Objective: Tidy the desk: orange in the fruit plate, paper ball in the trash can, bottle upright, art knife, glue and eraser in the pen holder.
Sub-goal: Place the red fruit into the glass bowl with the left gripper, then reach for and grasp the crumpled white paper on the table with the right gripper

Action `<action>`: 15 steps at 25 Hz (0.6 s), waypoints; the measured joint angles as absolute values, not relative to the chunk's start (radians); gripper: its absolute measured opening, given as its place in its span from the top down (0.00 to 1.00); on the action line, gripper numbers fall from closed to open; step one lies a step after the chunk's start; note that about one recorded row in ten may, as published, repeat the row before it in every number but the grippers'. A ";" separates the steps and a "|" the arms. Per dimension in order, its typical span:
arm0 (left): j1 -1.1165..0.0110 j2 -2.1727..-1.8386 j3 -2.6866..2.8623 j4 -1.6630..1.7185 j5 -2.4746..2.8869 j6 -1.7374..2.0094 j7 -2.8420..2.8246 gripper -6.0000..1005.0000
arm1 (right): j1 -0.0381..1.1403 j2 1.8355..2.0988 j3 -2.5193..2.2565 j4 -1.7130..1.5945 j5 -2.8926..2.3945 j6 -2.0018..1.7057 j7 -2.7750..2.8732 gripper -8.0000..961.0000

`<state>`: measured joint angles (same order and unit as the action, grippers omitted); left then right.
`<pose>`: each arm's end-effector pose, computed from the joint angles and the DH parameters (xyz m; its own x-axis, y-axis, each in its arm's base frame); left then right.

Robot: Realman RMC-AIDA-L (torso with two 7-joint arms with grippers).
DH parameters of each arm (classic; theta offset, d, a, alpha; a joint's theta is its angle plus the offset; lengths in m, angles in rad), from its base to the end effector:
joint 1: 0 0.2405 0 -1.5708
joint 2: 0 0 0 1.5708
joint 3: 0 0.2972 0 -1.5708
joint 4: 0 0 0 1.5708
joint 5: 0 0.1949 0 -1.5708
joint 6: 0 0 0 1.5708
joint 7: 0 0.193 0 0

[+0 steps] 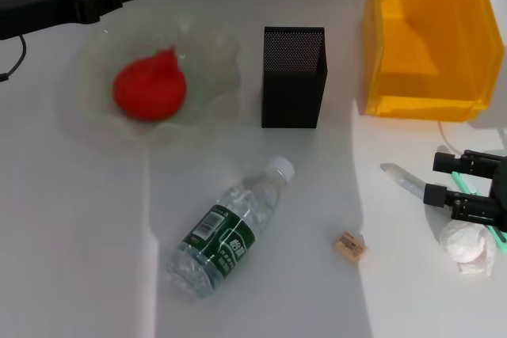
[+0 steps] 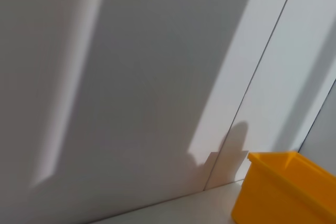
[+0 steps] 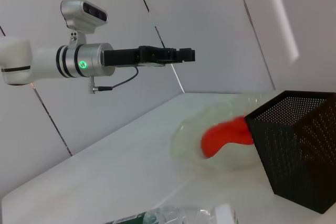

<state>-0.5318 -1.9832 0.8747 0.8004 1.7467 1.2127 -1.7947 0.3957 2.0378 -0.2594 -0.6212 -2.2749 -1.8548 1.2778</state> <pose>-0.2641 0.4359 0.0116 0.6315 0.4349 0.6419 0.7224 -0.6308 -0.2833 0.3244 0.2791 -0.0221 0.6845 -0.4306 -0.5882 -0.5793 -0.8112 -0.0803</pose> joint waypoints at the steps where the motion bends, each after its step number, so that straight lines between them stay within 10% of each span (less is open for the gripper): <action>1: -0.531 -1.985 0.873 0.802 1.747 1.213 -1.793 0.82 | 0.396 2.038 -0.261 -0.621 -2.275 -1.855 1.278 0.28; 15: -0.426 -1.960 0.830 0.819 1.741 1.890 -1.483 0.38 | 0.441 2.050 -0.261 -0.621 -2.275 -1.859 1.311 0.28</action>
